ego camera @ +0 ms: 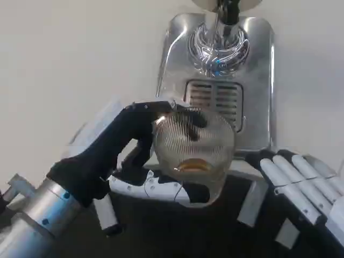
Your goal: Grasp the cup under the faucet to collect the drink, then remove the cup.
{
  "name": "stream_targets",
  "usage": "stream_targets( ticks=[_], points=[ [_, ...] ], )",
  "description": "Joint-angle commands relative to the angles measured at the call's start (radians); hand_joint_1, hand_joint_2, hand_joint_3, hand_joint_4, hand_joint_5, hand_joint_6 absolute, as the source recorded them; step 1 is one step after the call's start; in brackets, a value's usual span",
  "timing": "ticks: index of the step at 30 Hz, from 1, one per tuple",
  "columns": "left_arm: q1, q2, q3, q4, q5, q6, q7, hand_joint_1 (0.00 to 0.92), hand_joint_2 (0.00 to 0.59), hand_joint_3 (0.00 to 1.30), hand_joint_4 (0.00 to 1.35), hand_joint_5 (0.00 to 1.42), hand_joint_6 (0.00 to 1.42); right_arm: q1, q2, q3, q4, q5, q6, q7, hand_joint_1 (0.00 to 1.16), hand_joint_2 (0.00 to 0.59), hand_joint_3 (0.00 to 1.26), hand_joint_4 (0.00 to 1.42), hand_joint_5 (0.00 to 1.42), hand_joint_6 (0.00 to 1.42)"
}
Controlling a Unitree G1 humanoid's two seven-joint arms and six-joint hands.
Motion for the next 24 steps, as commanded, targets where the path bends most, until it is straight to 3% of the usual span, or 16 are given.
stream_targets(
  ticks=[1, 17, 24],
  points=[
    [0.011, -0.007, 0.003, -0.026, -0.022, 0.01, -0.002, 0.783, 0.031, 1.16, 1.17, 1.39, 1.42, 0.008, 0.008, -0.004, -0.001, 0.013, -0.01, 0.0, 0.34, 0.391, 0.0, 0.0, 0.0, 0.02],
    [0.009, -0.027, -0.001, -0.027, -0.004, 0.037, 0.013, 0.784, 0.037, 1.16, 1.15, 1.39, 1.42, -0.03, 0.003, -0.001, 0.016, 0.013, 0.016, 0.012, 0.34, 0.406, 0.0, 0.0, 0.0, 0.02],
    [-0.112, -0.034, 0.007, 0.143, 0.07, -0.023, 0.075, 0.784, 0.037, 1.16, 1.15, 1.39, 1.42, -0.021, 0.038, 0.02, 0.013, -0.006, 0.045, 0.005, 0.33, 0.397, 0.0, 0.0, 0.0, 0.02]
  ],
)
